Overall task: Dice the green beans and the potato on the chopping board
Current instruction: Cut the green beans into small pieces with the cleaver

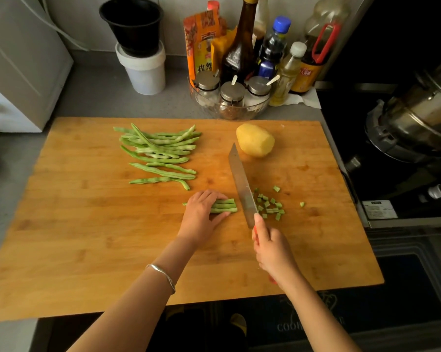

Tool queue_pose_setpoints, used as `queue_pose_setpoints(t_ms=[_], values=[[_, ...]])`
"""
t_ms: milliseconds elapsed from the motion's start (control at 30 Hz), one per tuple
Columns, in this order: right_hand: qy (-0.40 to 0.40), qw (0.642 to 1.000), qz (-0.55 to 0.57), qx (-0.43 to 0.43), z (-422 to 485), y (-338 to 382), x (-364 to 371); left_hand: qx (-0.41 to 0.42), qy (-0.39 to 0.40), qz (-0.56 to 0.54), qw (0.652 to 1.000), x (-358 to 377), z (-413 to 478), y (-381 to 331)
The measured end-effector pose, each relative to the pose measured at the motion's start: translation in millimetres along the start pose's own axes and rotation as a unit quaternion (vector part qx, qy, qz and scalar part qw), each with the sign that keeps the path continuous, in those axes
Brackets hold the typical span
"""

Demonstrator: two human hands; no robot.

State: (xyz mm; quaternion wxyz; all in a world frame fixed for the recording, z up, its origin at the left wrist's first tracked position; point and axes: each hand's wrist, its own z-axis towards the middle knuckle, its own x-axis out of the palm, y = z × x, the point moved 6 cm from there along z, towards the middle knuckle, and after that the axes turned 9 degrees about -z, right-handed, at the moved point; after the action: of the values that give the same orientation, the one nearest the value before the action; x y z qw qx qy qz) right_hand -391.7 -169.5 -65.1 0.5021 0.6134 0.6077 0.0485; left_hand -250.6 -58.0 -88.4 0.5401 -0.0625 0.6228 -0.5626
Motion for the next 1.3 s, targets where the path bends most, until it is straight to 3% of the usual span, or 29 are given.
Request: queue_pose_setpoints(t_ms=[233, 400, 733, 1000, 1300], values=[[0.032, 0.998, 0.027, -0.037, -16.5, 6.9, -6.2, -0.010, -0.005, 0.038, 0.999, -9.4, -6.2, 6.7], [0.042, 0.998, 0.020, -0.036, -20.3, 10.4, 2.8, -0.014, -0.010, 0.001, 1.000, -7.8, -6.1, 9.2], [0.001, 0.996, -0.083, -0.021, -2.0, 23.6, 22.3, -0.017, 0.013, -0.041, 0.999, -6.0, -2.8, 12.7], [0.010, 1.000, 0.002, 0.006, -1.9, -6.2, -6.2, -0.021, 0.006, -0.024, 0.999, 1.4, 3.0, 6.2], [0.019, 0.999, 0.024, -0.033, -13.6, 8.5, -10.1, -0.029, -0.001, 0.012, 0.999, 2.8, 3.2, 0.6]])
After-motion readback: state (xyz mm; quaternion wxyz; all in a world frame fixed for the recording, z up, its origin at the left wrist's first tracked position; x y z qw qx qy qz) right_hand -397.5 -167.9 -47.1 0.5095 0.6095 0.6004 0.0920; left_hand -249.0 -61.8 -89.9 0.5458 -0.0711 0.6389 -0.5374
